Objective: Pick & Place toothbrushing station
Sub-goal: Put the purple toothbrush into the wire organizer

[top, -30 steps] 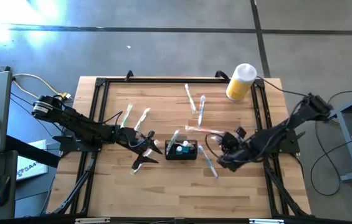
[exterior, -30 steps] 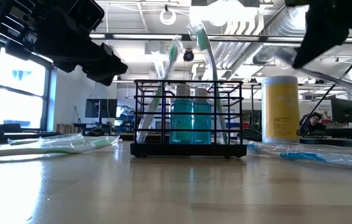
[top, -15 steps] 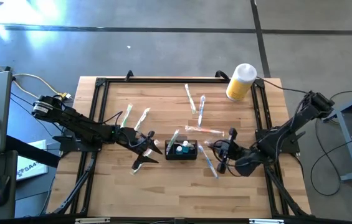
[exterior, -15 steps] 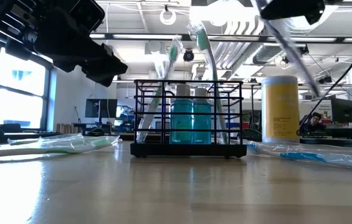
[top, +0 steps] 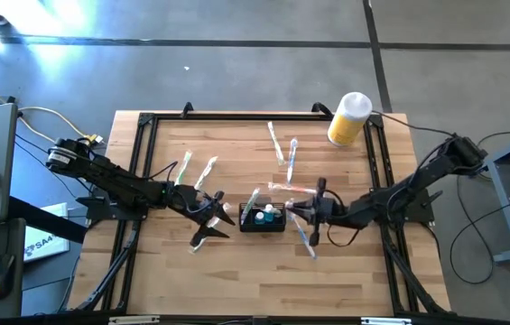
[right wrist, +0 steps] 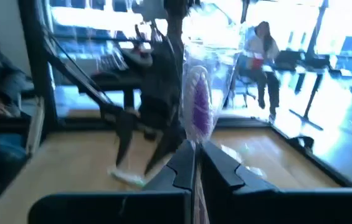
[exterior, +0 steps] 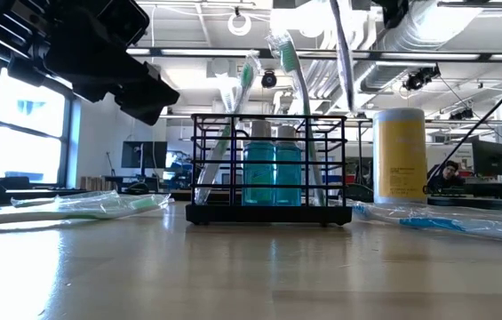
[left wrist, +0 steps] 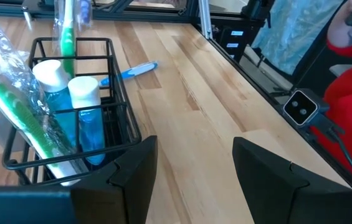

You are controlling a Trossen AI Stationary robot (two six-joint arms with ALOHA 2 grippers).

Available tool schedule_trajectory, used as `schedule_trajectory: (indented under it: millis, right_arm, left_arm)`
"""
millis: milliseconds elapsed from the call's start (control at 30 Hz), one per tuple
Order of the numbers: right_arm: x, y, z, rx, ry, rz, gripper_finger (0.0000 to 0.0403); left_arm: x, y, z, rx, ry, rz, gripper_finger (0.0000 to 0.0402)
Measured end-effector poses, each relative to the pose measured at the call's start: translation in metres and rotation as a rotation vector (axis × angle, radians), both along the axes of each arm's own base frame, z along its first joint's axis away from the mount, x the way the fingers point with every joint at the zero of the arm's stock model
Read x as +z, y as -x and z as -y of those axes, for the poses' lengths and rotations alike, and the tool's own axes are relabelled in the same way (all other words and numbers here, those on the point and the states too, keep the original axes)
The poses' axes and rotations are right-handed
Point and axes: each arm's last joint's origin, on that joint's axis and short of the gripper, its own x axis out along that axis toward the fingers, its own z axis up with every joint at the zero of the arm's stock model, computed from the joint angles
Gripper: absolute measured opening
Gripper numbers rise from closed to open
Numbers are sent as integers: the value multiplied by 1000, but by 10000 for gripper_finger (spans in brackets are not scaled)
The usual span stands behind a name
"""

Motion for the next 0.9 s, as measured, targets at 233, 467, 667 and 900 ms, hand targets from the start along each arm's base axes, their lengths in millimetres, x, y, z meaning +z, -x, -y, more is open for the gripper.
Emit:
schedule_trajectory:
  millis: [233, 467, 667, 900]
  right_arm:
    - [7, -8, 11, 47, 45, 79, 4]
    - [-8, -25, 20, 18, 86, 63, 4]
    - [-25, -31, 29, 17, 56, 94, 4]
    - [-46, -20, 35, 4, -31, 87, 4]
  left_arm:
    - [0, 0, 0, 0, -3, 0, 204]
    - [4, -1, 0, -8, -22, 59, 204]
    - [9, -2, 0, -11, -41, 115, 204]
    - [17, 0, 0, -8, -79, 177, 204]
